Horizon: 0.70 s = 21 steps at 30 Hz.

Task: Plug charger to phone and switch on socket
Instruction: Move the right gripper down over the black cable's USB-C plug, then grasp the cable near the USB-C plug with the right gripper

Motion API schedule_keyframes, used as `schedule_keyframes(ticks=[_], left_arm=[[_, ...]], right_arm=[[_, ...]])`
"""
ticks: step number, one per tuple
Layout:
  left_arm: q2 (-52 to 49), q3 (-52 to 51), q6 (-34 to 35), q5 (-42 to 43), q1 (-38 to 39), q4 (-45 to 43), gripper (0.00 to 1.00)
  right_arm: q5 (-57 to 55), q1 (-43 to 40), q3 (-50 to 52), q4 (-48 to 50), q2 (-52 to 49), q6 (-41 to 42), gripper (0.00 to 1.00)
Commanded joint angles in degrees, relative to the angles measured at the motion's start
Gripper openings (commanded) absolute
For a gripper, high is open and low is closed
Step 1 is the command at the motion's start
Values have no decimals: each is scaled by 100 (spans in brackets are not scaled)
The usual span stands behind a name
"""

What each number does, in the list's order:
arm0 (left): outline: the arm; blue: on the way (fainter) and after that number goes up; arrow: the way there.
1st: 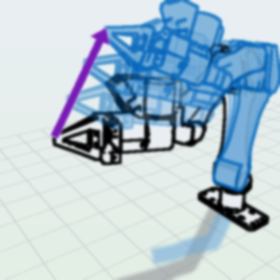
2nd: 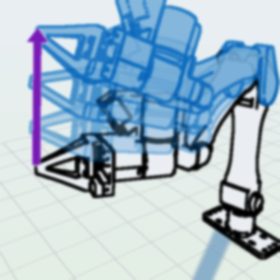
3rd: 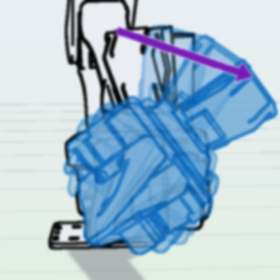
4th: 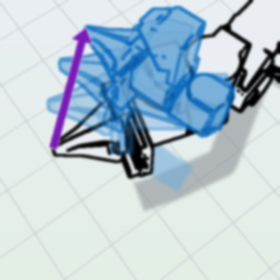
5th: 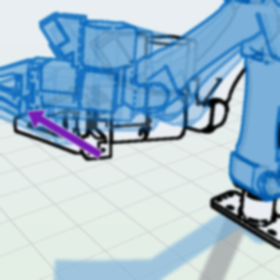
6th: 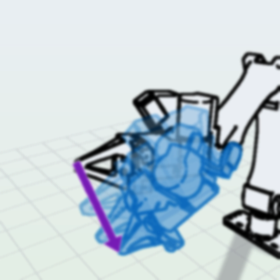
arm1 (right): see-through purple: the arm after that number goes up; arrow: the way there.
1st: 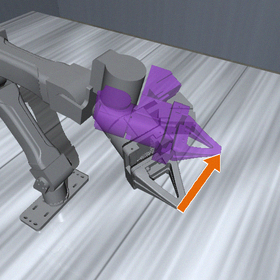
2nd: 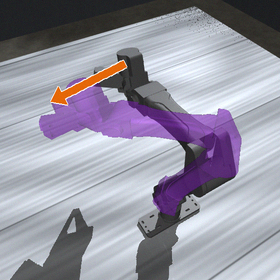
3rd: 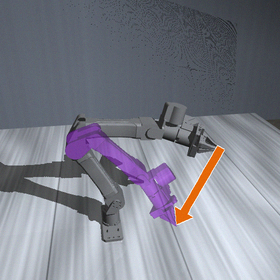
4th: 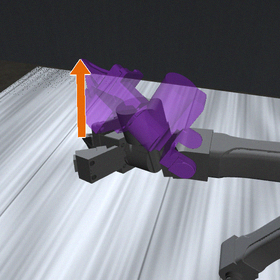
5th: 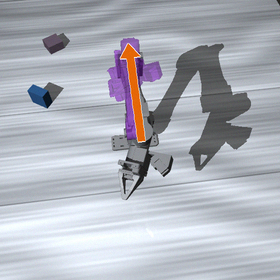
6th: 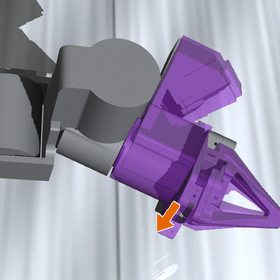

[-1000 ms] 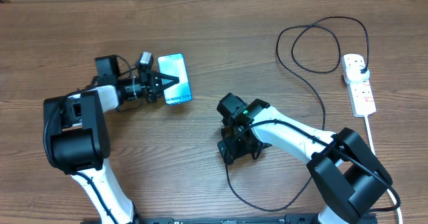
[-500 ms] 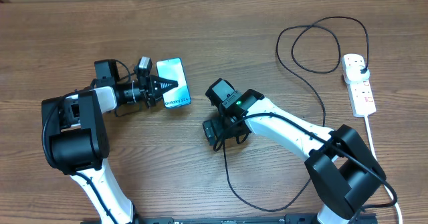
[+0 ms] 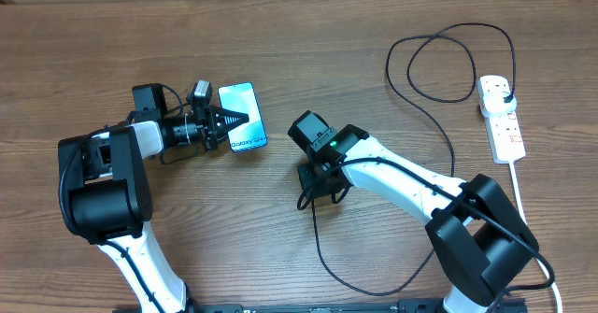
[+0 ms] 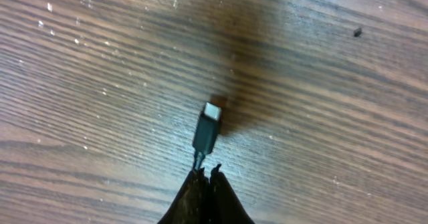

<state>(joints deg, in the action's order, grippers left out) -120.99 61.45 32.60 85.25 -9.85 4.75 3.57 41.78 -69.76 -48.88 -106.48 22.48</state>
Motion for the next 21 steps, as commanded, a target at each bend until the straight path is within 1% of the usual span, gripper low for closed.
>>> schedule_keyframes(ticks=[1, 3, 5, 8, 12, 13, 15, 17, 18, 19, 21], left_arm=[[142, -24, -136, 179, 11, -7, 4], [142, -24, -136, 177, 11, -7, 4], [142, -24, -138, 177, 11, -7, 4], [142, -24, -138, 177, 11, -7, 4], [142, -24, -136, 177, 11, -7, 4], [142, -24, -136, 179, 11, -7, 4], [142, -24, -136, 177, 11, -7, 4], [142, -24, -136, 175, 11, -7, 4], [142, -24, -138, 177, 11, -7, 4], [142, -24, -136, 177, 13, -7, 4], [142, -24, -136, 177, 13, -4, 4]], right_arm=[[-31, 50, -72, -28, -9, 26, 4], [-31, 61, -72, -24, -9, 59, 4], [-24, 66, -72, 37, -9, 160, 8], [61, 66, -72, 212, -11, 162, 9], [79, 66, -70, 186, -17, 420, 9], [122, 66, -68, 140, -17, 457, 12], [289, 72, -37, 122, -22, 455, 25], [487, 109, -9, 129, -39, 455, 34], [538, 142, 0, 125, -55, 455, 41], [551, 197, 0, 105, -96, 455, 45], [542, 308, 0, 83, -195, 455, 51]])
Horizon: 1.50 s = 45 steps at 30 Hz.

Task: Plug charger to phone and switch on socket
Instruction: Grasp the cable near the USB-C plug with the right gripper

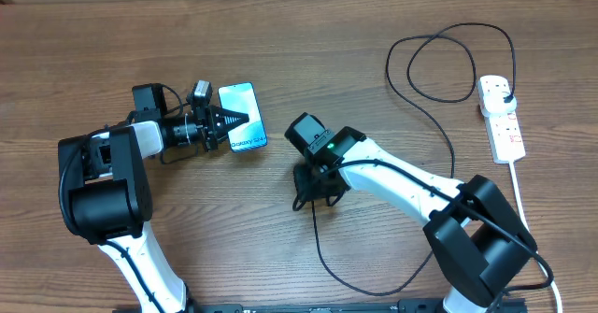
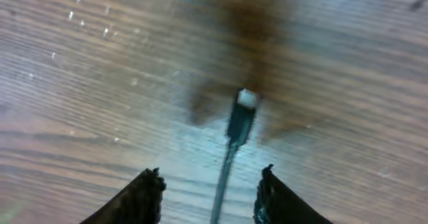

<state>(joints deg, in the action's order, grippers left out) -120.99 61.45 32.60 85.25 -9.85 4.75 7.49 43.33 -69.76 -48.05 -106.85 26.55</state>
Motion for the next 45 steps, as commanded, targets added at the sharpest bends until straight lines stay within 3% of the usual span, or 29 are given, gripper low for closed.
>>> schedule_keyframes(ticks=[1, 6, 8, 20, 31, 41, 45], left_arm=[[142, -24, -136, 177, 13, -4, 4], [142, -24, -136, 177, 13, -2, 4], [142, -24, -131, 177, 11, -2, 4], [142, -24, -136, 173, 11, 74, 4], [142, -24, -138, 157, 11, 98, 4], [142, -24, -138, 118, 11, 101, 4], [142, -24, -136, 122, 13, 103, 4]], right_arm=[[142, 243, -2, -26, -254, 50, 56], [111, 387, -160, -404, -520, 48, 82], [13, 387, -269, -636, -538, 48, 100], [-2205, 229, -186, -1963, -546, 50, 100], [-2332, -1150, -79, -1884, -546, 42, 100], [-1086, -1906, -79, -1375, -546, 2, 100], [-1217, -1937, -79, -1056, -546, 11, 77]])
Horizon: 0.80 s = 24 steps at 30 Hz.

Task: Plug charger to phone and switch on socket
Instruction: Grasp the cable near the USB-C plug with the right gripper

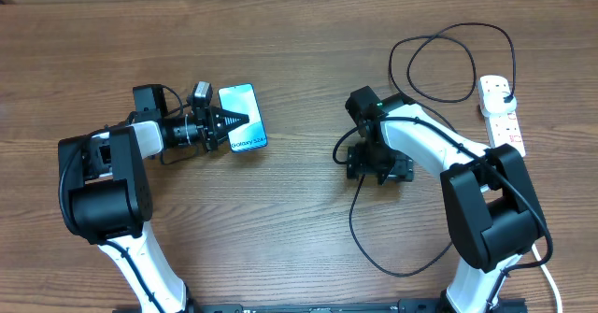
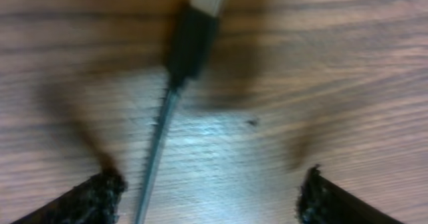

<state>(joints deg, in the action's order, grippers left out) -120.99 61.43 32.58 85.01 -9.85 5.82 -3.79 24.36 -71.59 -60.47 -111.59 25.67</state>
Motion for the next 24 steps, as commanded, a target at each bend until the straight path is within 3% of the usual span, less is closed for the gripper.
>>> schedule_keyframes(ticks=[1, 5, 12, 24], left_arm=[[142, -22, -133, 153, 11, -2, 4], [142, -22, -133, 162, 13, 7, 4], [142, -22, -136, 153, 13, 17, 4], [142, -22, -136, 140, 13, 17, 4]], right_arm=[[-153, -42, 107, 282, -72, 131, 70], [-564, -92, 109, 584, -72, 706, 65], [-560, -323, 109, 813, -72, 866, 45], [177, -452, 114, 874, -72, 863, 44]])
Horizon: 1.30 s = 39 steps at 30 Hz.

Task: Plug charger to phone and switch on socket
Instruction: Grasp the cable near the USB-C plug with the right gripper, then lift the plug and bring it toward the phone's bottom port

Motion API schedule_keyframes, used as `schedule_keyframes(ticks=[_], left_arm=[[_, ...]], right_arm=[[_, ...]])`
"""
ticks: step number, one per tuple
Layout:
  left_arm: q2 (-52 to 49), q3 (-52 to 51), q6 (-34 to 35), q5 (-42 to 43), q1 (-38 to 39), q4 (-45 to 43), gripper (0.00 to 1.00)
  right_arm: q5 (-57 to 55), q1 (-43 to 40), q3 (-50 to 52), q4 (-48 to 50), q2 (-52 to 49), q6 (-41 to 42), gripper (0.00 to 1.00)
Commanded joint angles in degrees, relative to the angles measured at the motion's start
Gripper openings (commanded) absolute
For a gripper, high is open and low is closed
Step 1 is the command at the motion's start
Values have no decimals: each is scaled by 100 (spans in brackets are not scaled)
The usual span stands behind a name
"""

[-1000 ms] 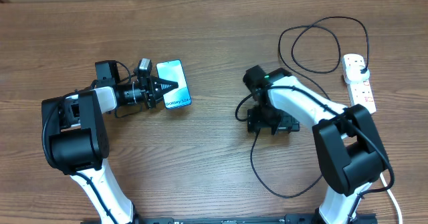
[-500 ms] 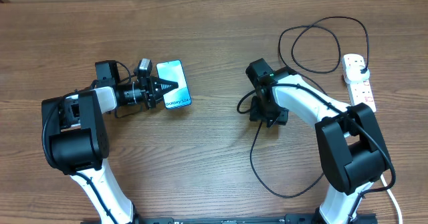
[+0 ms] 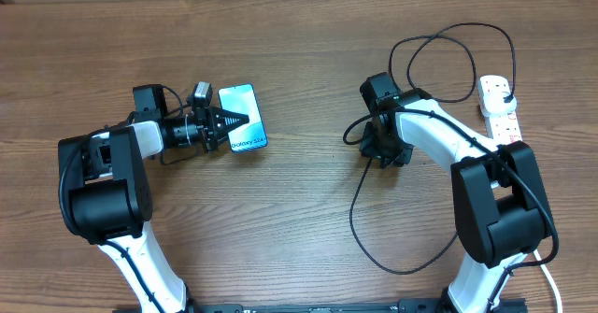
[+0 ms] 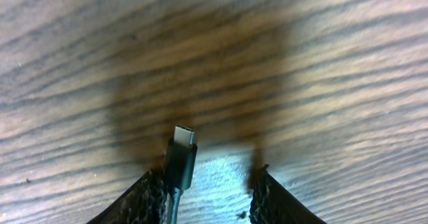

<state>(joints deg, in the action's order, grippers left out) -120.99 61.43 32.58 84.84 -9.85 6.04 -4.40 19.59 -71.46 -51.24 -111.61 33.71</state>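
Observation:
The phone (image 3: 238, 115) lies flat at the left of the table, screen up. My left gripper (image 3: 234, 122) rests shut with its tip over the phone's lower left part. The black USB-C plug (image 4: 180, 158) lies on the wood between my right gripper's (image 4: 207, 187) open fingers, close against the left finger (image 4: 144, 197). In the overhead view the right gripper (image 3: 381, 150) stands at centre right and hides the plug. The black cable (image 3: 355, 210) loops from there up to the charger (image 3: 498, 91) in the white socket strip (image 3: 505, 121).
The cable makes a wide loop (image 3: 439, 61) at the back right and another sweep (image 3: 411, 268) towards the front edge. The socket strip's white lead (image 3: 523, 210) runs down the right side. Wood table (image 3: 299, 33) all round.
My right gripper has moved slightly back and turned, and its fingers stand closer together, with the plug now between them by the left finger. The left arm and phone are unchanged.
My right gripper was shut on the cable just behind the plug at mid-table. Then it was open with the plug lying on the wood. Later gripper and plug were farther right, fingers wide apart. Now the fingers bracket the plug. The left gripper stayed on the phone.

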Motion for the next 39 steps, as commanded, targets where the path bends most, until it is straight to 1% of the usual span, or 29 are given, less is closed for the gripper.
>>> schedule_keyframes(ticks=[1, 4, 6, 9, 10, 12, 15, 17, 18, 20, 23, 25, 27, 29, 31, 34, 35, 38, 39], left_arm=[[142, -22, -136, 157, 13, -4, 4], [142, -22, -136, 157, 13, -4, 4], [142, -22, -136, 157, 13, -4, 4], [142, -22, -136, 160, 13, -4, 4], [142, -22, -136, 160, 13, -4, 4], [142, -22, -136, 157, 13, -4, 4], [142, -22, -136, 157, 13, -4, 4], [142, -22, -136, 157, 11, -4, 4], [142, -22, -136, 157, 11, -4, 4], [142, -22, -136, 157, 13, -4, 4], [142, -22, -136, 157, 11, -4, 4], [142, -22, -136, 157, 11, -4, 4], [142, -22, -133, 160, 11, -4, 4], [142, -22, -133, 162, 11, -4, 4], [142, -22, -76, 247, 11, 50, 4], [142, -22, 96, 581, -15, 68, 4], [142, -20, 81, 579, -31, 39, 4], [142, -20, -55, 568, -55, -90, 4], [144, -20, -116, 577, -52, -39, 4]], right_arm=[[238, 26, 103, -68, -70, 61, 44], [238, 26, 136, 48, -70, 87, 43], [240, 9, 179, 188, -70, 105, 41], [243, -35, 249, 256, -70, 199, 34], [245, -39, 269, 254, -70, 210, 29], [245, -39, 282, 234, -70, 208, 22], [264, -39, 282, 190, -70, 208, 17], [306, -39, 282, 162, -70, 203, 16], [310, -39, 282, 138, -70, 203, 17], [308, -39, 282, 94, -70, 203, 25], [306, -39, 282, 90, -70, 205, 27], [306, -39, 282, 103, -70, 203, 21], [308, -39, 284, 101, -70, 199, 12], [304, -39, 282, 81, -70, 184, 9], [304, -39, 282, 59, -70, 11, 4], [304, -39, 273, 59, -70, -142, 7], [308, -39, 269, 31, -70, -144, 4], [339, -42, 243, 101, -61, -308, 4], [461, -52, 243, 208, -28, -540, 4]])
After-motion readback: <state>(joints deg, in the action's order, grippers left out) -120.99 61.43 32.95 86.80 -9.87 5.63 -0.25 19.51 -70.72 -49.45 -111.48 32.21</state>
